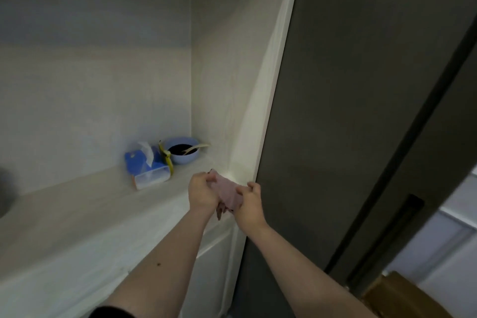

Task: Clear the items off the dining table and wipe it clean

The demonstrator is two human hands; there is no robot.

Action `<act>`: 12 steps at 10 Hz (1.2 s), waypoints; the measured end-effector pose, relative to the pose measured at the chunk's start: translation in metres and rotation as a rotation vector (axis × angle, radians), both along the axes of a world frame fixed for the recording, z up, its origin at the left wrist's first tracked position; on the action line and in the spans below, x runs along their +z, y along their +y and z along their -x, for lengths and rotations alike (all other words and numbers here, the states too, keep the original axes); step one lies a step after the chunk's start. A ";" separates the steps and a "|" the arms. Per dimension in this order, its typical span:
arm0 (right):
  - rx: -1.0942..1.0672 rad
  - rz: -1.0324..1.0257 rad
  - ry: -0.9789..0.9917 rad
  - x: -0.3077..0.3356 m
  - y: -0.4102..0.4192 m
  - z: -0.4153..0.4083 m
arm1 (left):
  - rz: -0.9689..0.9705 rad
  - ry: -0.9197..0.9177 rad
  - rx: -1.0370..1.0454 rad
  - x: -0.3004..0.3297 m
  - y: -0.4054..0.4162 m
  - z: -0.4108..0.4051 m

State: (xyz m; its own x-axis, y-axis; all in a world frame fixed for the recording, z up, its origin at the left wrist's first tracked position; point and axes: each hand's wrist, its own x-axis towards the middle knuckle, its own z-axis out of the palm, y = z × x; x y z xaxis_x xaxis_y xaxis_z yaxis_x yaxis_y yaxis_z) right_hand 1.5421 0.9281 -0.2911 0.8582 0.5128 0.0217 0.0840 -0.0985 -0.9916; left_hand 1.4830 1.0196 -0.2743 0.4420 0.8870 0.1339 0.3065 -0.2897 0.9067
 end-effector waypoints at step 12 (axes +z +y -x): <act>0.144 0.822 -0.854 0.032 -0.032 -0.014 | -0.395 0.474 -0.241 0.001 0.018 -0.028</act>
